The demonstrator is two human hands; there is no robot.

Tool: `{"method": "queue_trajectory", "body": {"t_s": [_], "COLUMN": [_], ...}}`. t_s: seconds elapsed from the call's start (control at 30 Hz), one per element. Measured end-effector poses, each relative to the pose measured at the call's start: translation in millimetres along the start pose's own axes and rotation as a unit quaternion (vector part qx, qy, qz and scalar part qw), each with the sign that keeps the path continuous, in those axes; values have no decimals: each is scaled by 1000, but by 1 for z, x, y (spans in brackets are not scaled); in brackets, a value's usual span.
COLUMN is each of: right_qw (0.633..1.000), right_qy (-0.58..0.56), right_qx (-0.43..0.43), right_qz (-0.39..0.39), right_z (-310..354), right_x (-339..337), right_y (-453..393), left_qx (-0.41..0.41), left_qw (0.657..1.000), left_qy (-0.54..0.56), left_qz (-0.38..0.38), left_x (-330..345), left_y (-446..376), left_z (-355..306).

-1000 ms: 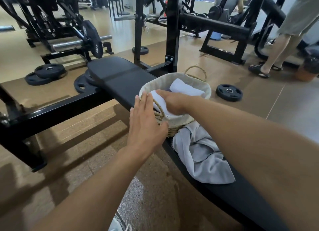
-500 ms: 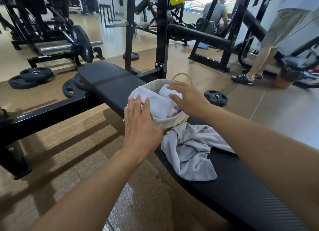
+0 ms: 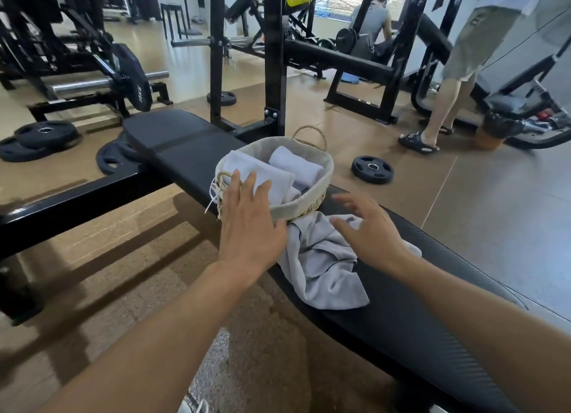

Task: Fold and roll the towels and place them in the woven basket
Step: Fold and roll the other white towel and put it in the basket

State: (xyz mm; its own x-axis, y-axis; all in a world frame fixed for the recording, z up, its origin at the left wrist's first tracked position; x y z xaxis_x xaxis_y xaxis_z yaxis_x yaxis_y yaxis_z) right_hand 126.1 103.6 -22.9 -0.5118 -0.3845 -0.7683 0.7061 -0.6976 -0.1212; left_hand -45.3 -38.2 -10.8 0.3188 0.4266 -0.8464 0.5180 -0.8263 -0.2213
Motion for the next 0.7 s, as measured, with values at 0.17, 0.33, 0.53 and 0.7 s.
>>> {"method": "queue_trajectory", "body": {"t_s": [0.17, 0.33, 0.53, 0.7], "right_qw": [998, 965, 927, 917], "right_qy": [-32, 138, 51, -19], "right_qx": [8, 69, 181, 211], "right_qz": [62, 210, 324, 337], "right_z": [65, 95, 92, 89], "right_x": [3, 23, 22, 33], "right_y": [-66, -130, -151, -159], "left_qx": [-60, -88, -101, -109], "left_qw": [998, 995, 994, 992], "left_qy": [4, 32, 43, 60], "left_qz": [24, 20, 15, 25], "left_x": [-1, -7, -13, -15], "left_y": [-6, -10, -17, -22], "left_z": [9, 13, 23, 30]}}
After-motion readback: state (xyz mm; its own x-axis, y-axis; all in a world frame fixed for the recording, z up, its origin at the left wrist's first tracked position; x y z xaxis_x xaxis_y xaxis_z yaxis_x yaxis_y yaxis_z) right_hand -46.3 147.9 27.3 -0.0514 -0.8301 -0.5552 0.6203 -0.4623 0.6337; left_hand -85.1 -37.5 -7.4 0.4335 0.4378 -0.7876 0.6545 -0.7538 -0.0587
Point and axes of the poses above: each hand's wrist, its own y-axis away from the middle knuckle, its own x-axis out of the palm, z = x × y, the point moved 2 cm from there along -y, towards the middle knuckle, and after that the axes turned 9 degrees about z, right-handed, at the moved point
